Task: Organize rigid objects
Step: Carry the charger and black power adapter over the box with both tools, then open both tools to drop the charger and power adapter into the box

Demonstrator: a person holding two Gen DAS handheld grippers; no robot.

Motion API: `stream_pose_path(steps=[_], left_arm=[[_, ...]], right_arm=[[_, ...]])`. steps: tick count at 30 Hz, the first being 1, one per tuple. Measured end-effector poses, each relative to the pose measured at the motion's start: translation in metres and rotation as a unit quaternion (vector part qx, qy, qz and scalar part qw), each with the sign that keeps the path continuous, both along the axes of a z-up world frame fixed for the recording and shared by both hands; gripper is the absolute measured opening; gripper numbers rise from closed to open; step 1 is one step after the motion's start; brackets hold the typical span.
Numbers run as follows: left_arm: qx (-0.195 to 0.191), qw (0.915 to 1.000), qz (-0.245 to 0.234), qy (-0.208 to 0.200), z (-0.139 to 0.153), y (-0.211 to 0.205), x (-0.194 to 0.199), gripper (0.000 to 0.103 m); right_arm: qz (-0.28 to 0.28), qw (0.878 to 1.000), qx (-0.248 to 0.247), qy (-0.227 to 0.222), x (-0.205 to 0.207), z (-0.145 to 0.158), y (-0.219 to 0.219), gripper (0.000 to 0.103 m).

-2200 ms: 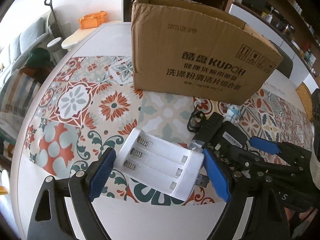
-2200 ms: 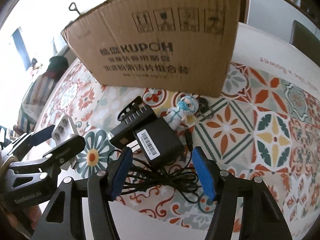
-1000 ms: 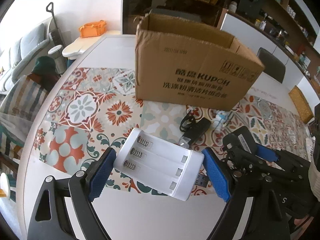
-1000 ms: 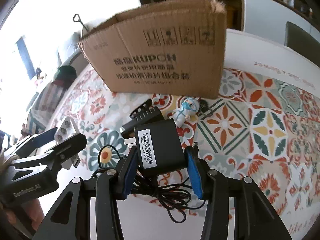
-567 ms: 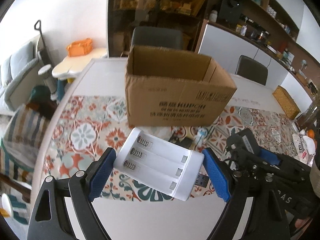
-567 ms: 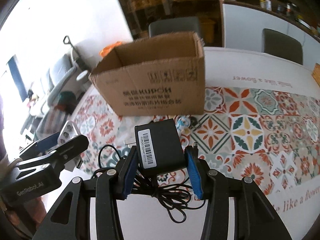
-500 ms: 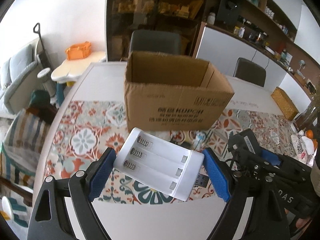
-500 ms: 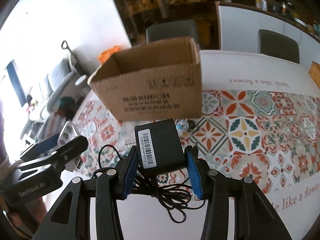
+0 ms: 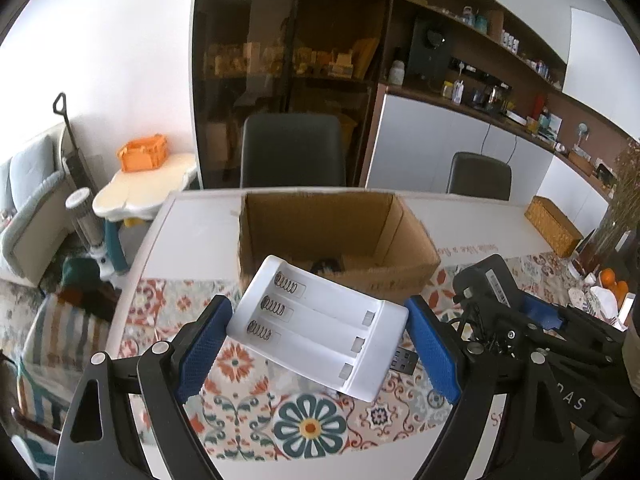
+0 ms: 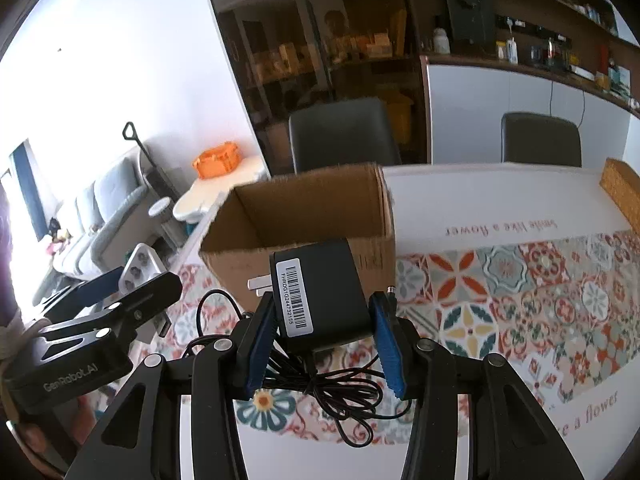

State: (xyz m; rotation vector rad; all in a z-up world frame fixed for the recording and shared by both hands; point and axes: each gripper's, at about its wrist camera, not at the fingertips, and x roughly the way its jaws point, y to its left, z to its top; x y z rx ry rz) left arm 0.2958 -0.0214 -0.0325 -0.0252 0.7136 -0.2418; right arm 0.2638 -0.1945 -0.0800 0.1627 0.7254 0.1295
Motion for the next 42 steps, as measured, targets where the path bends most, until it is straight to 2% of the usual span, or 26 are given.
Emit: stream_pose_path(steps=[9,15,22,34,42], left_arm=[[0.013,0.9992,-0.008,-0.038,0.030,-0.002,0.028,0.088],[0.009,0.9990,-0.011,-0.042,0.039,-0.004,0.050,0.088],[0.008,0.9998,-0.008,-0.017,0.030,-0.004,0.085,0.088],[0.026,0.9988,-0.020,0.037,0.003,-0.018,0.136,0.088],[0.033,0.9972,-0.020,0.065,-0.014,-0.019,0.155,0.089]], right_arm=[[-0.006,0.999,-0.006,-0.032,0.026,0.026,0.003,0.047],[-0.010,0.999,-0.014,-0.050,0.047,0.042,0.001,0.047],[-0.016,0.998,-0.032,-0.057,0.080,0.051,0.003,0.047],[-0.015,0.999,-0.050,-0.012,0.131,0.032,0.007,0.047],[-0.013,0.999,-0.050,0.015,0.150,0.023,0.005,0.047]])
